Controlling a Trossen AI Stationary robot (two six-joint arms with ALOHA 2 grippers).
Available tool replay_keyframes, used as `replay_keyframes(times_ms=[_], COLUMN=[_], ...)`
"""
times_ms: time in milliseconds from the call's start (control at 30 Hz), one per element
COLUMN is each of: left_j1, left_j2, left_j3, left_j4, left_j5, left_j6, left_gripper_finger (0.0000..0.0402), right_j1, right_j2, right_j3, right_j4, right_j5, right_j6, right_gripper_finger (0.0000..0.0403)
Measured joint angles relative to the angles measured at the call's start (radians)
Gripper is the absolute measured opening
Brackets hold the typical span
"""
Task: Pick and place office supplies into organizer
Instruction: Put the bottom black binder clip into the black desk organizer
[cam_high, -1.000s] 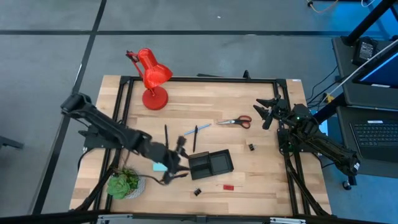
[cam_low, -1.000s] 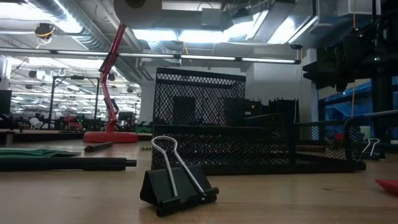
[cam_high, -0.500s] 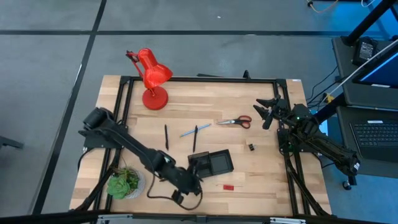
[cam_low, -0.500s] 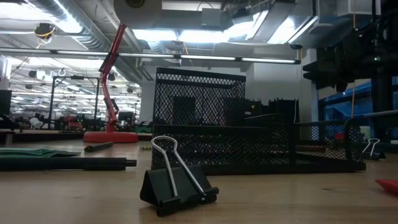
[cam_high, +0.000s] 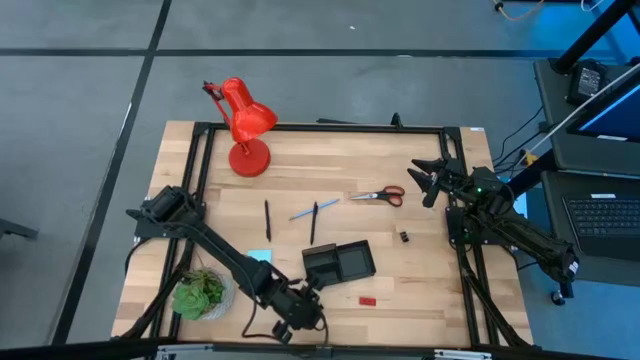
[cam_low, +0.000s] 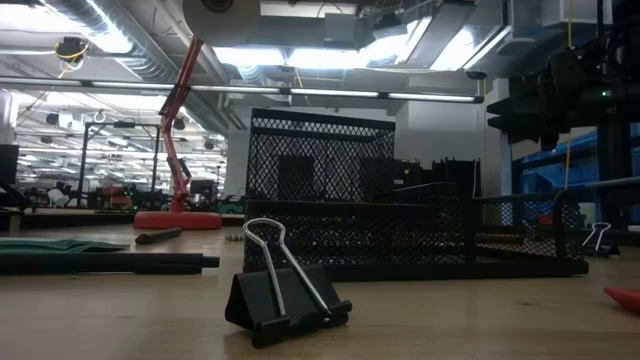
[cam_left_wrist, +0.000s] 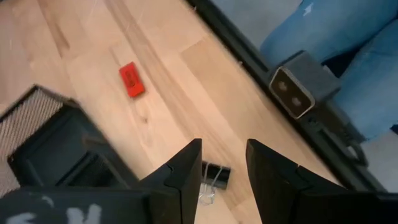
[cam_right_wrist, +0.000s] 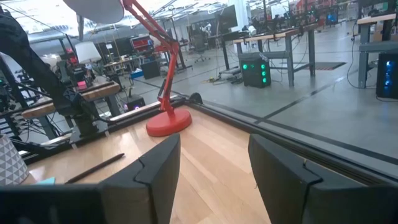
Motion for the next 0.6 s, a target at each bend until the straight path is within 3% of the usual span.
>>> replay_keyframes(times_ms=[600], left_j1=[0.013], left_j2=[0.135], left_j3=[-0.002], left_j4=[-0.002], left_j5=[-0.017], left_j6=[-0.027], left_gripper_finger=[0.0161], right_j1=[0.000], right_j2=[0.000], right_j3=[0.000], right_j4=[0.000], right_j5=[0.000], right_j6=[0.003], right_gripper_finger=[0.0193])
